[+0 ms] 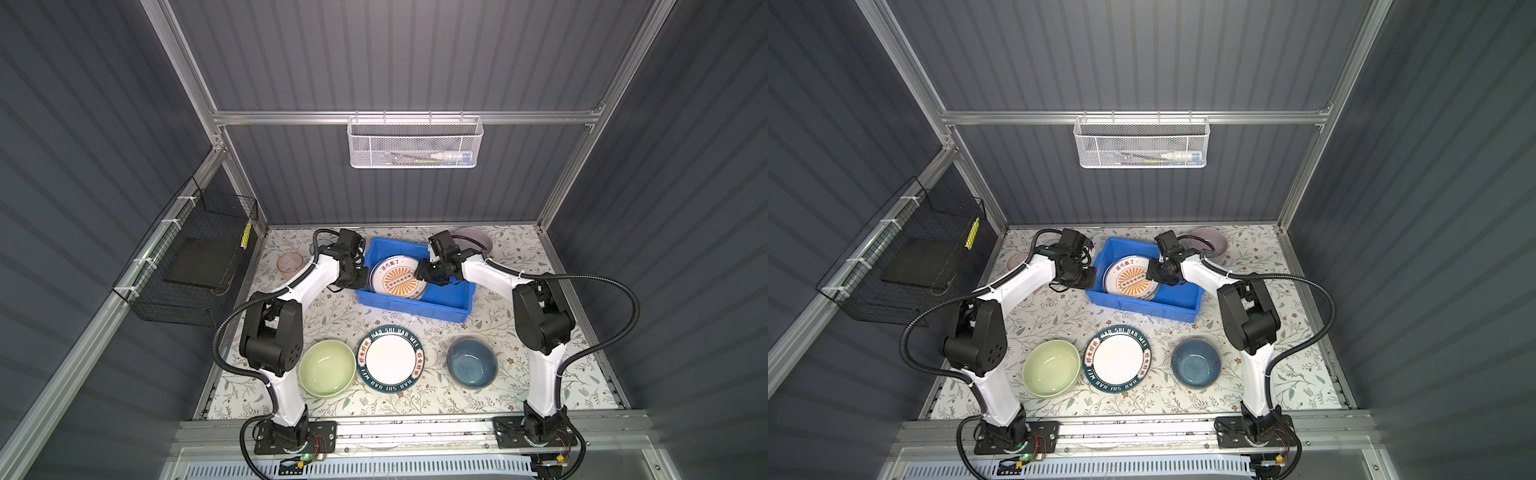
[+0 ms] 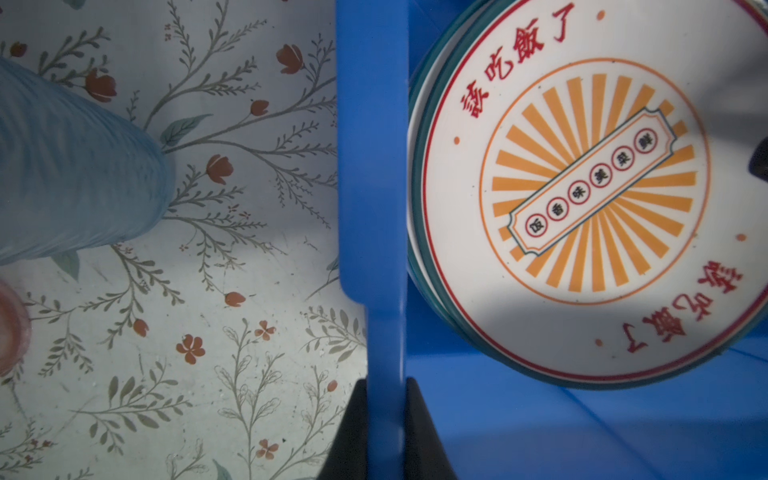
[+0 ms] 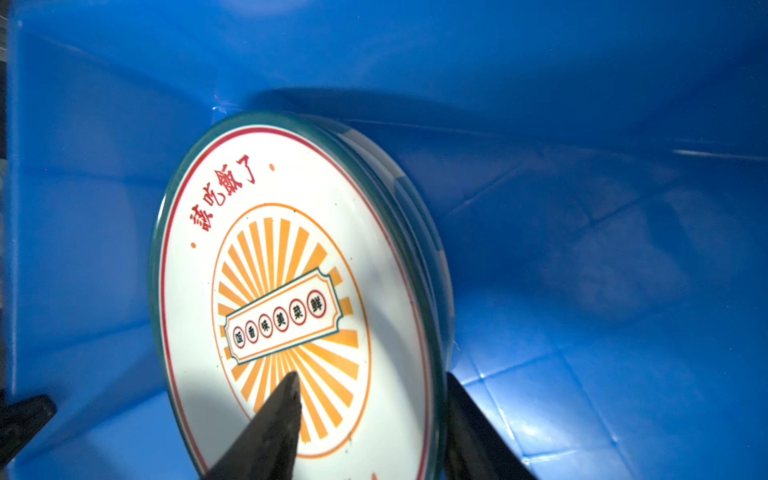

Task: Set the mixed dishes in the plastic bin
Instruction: 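Lower the sunburst plates into the blue bin with both grippers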

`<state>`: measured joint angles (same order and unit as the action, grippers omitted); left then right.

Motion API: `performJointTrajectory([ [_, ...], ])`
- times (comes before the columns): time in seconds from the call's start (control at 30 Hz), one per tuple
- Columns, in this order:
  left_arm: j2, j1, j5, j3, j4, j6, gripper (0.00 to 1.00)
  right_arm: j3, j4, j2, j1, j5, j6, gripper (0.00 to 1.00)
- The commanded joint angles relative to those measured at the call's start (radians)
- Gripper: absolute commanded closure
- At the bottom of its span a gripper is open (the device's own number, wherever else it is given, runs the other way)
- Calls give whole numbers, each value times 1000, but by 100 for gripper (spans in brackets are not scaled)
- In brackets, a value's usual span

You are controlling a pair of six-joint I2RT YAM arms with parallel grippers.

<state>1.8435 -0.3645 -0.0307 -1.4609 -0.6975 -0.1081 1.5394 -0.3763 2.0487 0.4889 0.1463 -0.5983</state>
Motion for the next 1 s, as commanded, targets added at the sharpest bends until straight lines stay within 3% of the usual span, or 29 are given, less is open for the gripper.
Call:
performJointTrajectory([
  [0.0, -52, 0, -44, 15, -51, 4, 91, 31, -41, 19, 13, -28, 20, 45],
  [0.67, -61, -1, -47, 16, -65, 11, 91, 117, -171, 82, 55, -162, 77, 37],
  [0.97, -59, -1, -52, 11, -68, 12, 91, 126, -157, 77, 83, -134, 86, 36],
])
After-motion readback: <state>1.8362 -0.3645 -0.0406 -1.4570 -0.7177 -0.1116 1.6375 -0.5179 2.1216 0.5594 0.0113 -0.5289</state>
